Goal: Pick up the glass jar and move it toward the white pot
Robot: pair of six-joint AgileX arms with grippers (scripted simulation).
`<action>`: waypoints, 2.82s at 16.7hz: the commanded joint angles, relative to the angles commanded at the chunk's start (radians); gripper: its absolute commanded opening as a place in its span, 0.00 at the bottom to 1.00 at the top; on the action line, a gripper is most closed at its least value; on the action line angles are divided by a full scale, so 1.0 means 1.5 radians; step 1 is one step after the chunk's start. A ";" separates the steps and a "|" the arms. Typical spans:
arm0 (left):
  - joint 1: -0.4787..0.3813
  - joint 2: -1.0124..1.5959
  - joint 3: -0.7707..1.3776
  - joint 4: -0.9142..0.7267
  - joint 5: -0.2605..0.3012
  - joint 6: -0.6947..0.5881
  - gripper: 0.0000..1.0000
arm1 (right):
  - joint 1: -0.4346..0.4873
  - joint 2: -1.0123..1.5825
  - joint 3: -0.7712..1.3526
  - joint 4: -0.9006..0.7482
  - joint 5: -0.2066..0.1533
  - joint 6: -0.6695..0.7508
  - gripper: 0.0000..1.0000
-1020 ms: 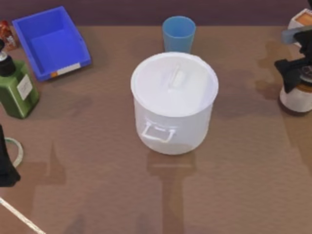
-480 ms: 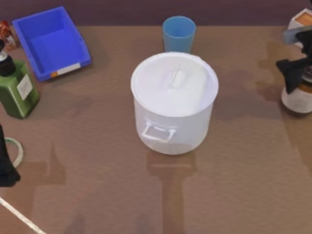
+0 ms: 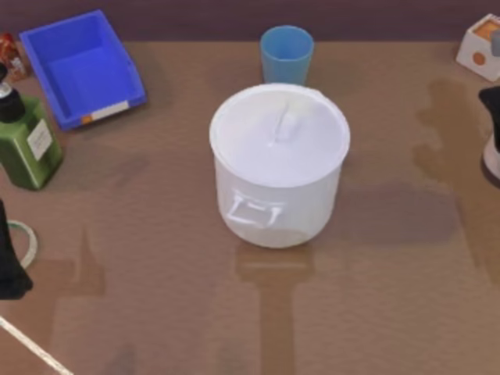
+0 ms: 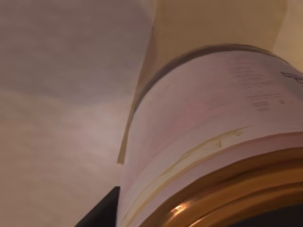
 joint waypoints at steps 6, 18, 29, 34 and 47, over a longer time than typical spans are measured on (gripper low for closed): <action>0.000 0.000 0.000 0.000 0.000 0.000 1.00 | -0.002 -0.031 -0.029 -0.008 0.000 0.001 0.00; 0.000 0.000 0.000 0.000 0.000 0.000 1.00 | 0.153 0.112 0.068 0.034 -0.001 0.336 0.00; 0.000 0.000 0.000 0.000 0.000 0.000 1.00 | 0.169 0.134 0.018 0.112 -0.002 0.366 0.00; 0.000 0.000 0.000 0.000 0.000 0.000 1.00 | 0.171 0.146 -0.020 0.159 -0.001 0.366 0.00; 0.000 0.000 0.000 0.000 0.000 0.000 1.00 | 0.171 0.146 -0.020 0.159 -0.001 0.366 0.83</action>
